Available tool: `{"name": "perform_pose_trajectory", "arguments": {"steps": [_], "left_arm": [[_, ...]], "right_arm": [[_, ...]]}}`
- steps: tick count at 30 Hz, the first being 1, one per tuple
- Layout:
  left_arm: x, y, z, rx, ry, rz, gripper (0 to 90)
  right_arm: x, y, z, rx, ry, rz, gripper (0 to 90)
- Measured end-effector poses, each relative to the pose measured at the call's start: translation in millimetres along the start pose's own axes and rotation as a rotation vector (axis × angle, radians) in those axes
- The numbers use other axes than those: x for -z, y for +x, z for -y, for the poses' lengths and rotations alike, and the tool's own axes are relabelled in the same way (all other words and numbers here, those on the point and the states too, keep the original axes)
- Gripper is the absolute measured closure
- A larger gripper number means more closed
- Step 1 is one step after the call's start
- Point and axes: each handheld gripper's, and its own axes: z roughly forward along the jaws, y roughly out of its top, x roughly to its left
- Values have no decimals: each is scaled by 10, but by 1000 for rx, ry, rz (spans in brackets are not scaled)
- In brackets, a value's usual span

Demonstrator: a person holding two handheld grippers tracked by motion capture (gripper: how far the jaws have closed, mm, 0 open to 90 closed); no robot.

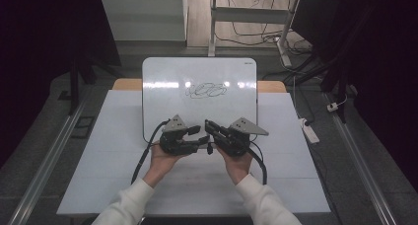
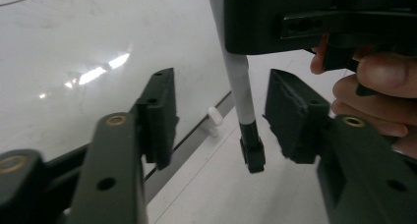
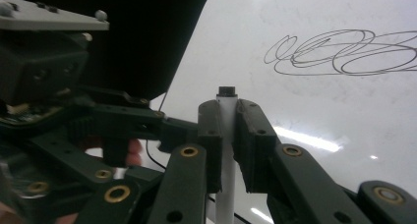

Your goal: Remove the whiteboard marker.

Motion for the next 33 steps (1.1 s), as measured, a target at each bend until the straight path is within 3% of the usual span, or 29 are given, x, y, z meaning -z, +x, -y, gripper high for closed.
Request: {"name": "perform_pose_trajectory", "arguments": {"steps": [8,11,16,18,19,20,21,22,25,27,28,29,30,31,33], "left_arm": [[-69,-5,4,-20,13,36,757],[-61,26,6,-5,19,27,796],[-33,67,8,-12,43,64,811],[-11,73,10,-30,58,70,812],[-11,73,10,-30,58,70,813],[16,90,12,-39,70,92,812],[16,90,12,-39,70,92,812],[48,107,12,-51,84,121,812],[94,128,10,-73,106,168,812],[122,143,-2,-75,117,210,812],[122,143,-2,-75,117,210,812],[129,145,-17,-80,128,248,812],[129,145,-17,-80,128,248,812],[127,137,-39,-90,137,283,812],[123,133,-47,-93,141,295,812]], "right_arm": [[1,23,0,5,0,-4,806],[-3,28,10,-4,-1,-7,805],[-1,-8,-8,-2,22,-50,790],[21,-46,-34,32,27,-70,697],[21,-46,-34,32,27,-70,697],[76,-135,-80,46,33,-112,599],[76,-135,-80,46,33,-112,599],[132,-258,-109,67,78,-184,540],[210,-435,-78,107,179,-272,471],[250,-531,-38,117,224,-302,466],[250,-531,-38,117,224,-302,466],[266,-626,15,109,267,-364,465],[266,-626,15,109,267,-364,465],[242,-636,51,121,320,-417,463],[225,-617,67,141,345,-435,463]]}}
